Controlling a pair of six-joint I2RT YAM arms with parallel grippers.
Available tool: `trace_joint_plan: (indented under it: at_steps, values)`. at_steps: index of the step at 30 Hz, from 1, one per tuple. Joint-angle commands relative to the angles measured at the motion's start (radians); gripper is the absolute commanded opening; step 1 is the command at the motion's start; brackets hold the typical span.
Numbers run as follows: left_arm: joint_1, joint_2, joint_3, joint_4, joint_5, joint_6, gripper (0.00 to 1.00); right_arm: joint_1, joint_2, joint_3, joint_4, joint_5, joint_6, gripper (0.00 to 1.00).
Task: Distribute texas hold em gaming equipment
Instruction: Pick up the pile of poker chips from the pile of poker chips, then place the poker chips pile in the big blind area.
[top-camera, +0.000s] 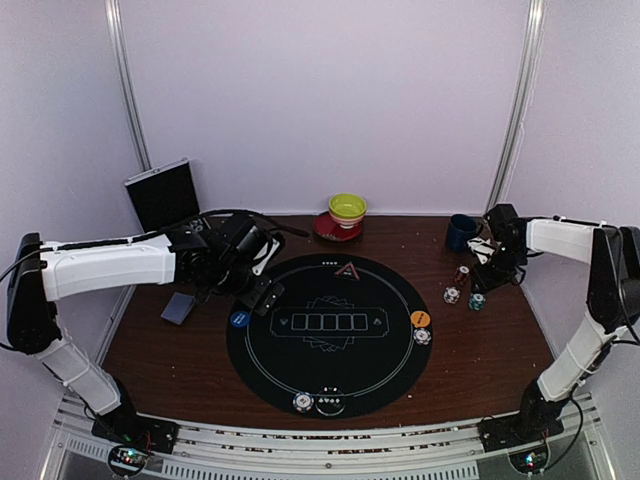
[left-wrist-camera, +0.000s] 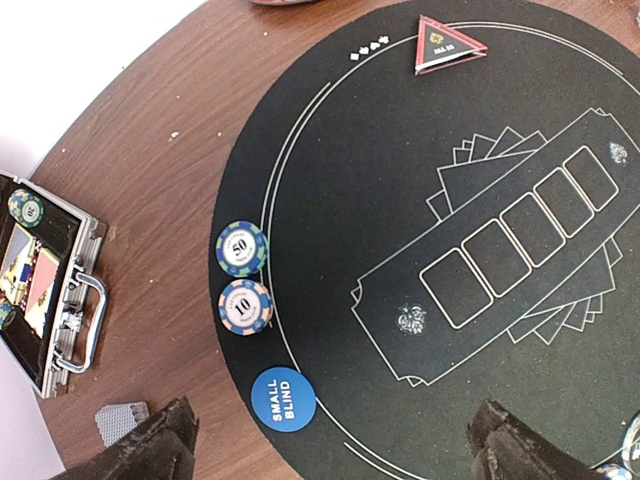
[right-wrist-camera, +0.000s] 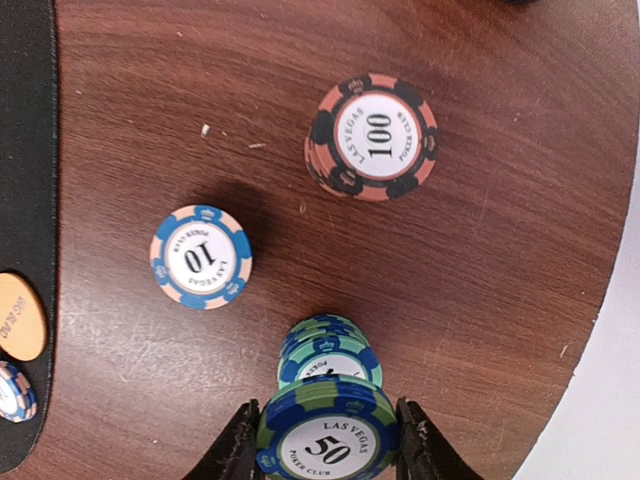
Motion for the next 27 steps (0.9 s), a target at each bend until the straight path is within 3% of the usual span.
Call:
trace_joint_plan:
  at_steps: [1,16,27]
  values:
    - [0.004,0.011,-0.008,0.039,-0.02,0.01,0.98,0.058,-0.046,0.046,-0.014,0.0,0.003,0.31]
    - [0.003,0.022,-0.008,0.04,-0.029,0.016,0.98,0.373,0.128,0.291,-0.097,0.052,0.041,0.32]
    - [0.003,0.015,-0.008,0.04,-0.039,0.019,0.98,0.589,-0.012,0.086,-0.041,0.028,-0.031,0.32]
